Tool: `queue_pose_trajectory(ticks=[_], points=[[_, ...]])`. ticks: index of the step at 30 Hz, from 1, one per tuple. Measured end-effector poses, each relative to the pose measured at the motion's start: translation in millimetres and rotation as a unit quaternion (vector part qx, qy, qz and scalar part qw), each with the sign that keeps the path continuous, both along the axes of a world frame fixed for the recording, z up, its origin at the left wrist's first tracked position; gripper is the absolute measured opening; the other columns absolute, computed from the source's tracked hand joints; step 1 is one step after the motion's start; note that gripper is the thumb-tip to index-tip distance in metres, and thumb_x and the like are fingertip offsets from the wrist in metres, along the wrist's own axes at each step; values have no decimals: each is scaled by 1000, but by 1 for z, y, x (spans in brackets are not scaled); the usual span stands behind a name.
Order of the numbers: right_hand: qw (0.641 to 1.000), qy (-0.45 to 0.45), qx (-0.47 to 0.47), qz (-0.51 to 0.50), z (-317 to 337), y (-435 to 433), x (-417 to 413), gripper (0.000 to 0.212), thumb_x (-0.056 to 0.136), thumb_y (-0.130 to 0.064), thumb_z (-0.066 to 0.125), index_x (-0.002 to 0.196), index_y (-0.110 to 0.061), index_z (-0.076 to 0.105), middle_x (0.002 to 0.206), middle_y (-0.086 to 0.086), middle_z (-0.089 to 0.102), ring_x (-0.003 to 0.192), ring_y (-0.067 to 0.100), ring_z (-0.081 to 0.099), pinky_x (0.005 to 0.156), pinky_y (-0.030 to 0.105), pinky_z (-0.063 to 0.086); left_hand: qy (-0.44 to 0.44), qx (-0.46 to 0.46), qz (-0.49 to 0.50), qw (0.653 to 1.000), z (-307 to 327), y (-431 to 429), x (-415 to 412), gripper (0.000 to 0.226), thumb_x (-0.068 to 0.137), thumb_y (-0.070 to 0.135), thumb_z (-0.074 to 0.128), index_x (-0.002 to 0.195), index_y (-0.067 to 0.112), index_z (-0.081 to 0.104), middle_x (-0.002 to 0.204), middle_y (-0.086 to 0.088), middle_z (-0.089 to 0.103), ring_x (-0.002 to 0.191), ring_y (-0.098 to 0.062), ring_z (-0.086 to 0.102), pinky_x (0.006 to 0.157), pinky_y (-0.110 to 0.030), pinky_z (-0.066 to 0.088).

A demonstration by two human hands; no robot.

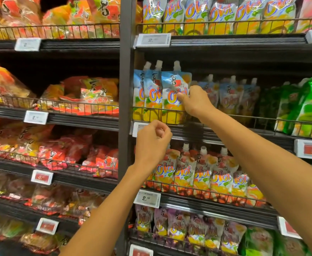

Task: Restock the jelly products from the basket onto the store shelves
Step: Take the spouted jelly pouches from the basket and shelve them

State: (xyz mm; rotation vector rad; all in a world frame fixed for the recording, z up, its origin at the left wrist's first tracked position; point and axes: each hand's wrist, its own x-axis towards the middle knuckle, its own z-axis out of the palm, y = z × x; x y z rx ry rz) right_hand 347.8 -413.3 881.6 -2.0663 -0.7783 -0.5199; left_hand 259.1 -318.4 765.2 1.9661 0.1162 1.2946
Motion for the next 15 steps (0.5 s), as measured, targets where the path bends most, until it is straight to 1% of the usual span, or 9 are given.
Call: queue_pose_trajectory(ticks=[2,4,6,8,10,11,13,14,15], points=[[999,2,-41,-10,3,-2,-1,38,103,-28,48,120,5,54,120,22,63,110,36,62,93,46,51,3,-4,-12,1000,-6,-5,0,7,88,23,62,82,23,65,66,6,63,61,-5,58,60,-25,52],[996,10,-91,-8,6,-3,-1,36,105,-25,44,121,6,54,120,23,61,107,34,60,87,39,50,7,-10,-25,1000,-11,-10,1,7,88,22,62,82,22,66,67,3,65,62,-8,60,60,-28,53],[992,14,-125,-5,6,-3,-3,33,105,-20,43,121,7,54,112,21,60,94,28,55,75,32,42,11,-21,-39,999,-16,-16,1,7,88,20,63,82,20,66,65,1,64,57,-5,56,58,-26,51],[992,3,-121,-24,3,-5,-5,30,104,-15,44,118,8,56,106,20,60,89,25,53,71,32,39,19,-25,-47,998,-23,-23,1,8,88,19,63,81,18,66,62,5,61,54,-1,51,57,-21,47],[995,-21,-82,-47,-4,-12,-7,27,102,-11,45,117,8,57,113,22,63,99,30,59,75,34,43,33,-27,-58,997,-35,-29,0,9,88,17,62,80,18,66,64,4,62,54,-1,51,57,-22,47],[997,-40,-45,-48,-11,-18,-9,27,102,-10,44,119,6,57,118,20,63,108,30,60,81,34,45,39,-28,-66,997,-43,-32,-1,9,88,16,62,80,19,66,65,2,63,55,-1,51,57,-23,47],[995,-82,59,-17,-31,-34,-19,30,101,-8,45,128,-1,56,125,11,63,118,20,59,94,24,44,57,-34,-85,994,-65,-39,-3,11,88,15,61,79,19,66,66,-1,63,56,-2,50,57,-23,45],[988,-98,115,10,-46,-45,-27,31,99,-6,46,128,-4,57,122,6,66,115,13,60,94,16,44,71,-43,-97,992,-79,-42,-4,12,89,15,61,79,19,66,64,0,61,56,-2,50,56,-21,44],[981,-105,163,32,-63,-56,-34,29,97,-4,47,123,-7,60,115,2,69,108,8,62,90,12,45,85,-53,-108,989,-95,-46,-5,12,90,14,61,79,19,65,63,3,58,56,-2,49,55,-18,42]])
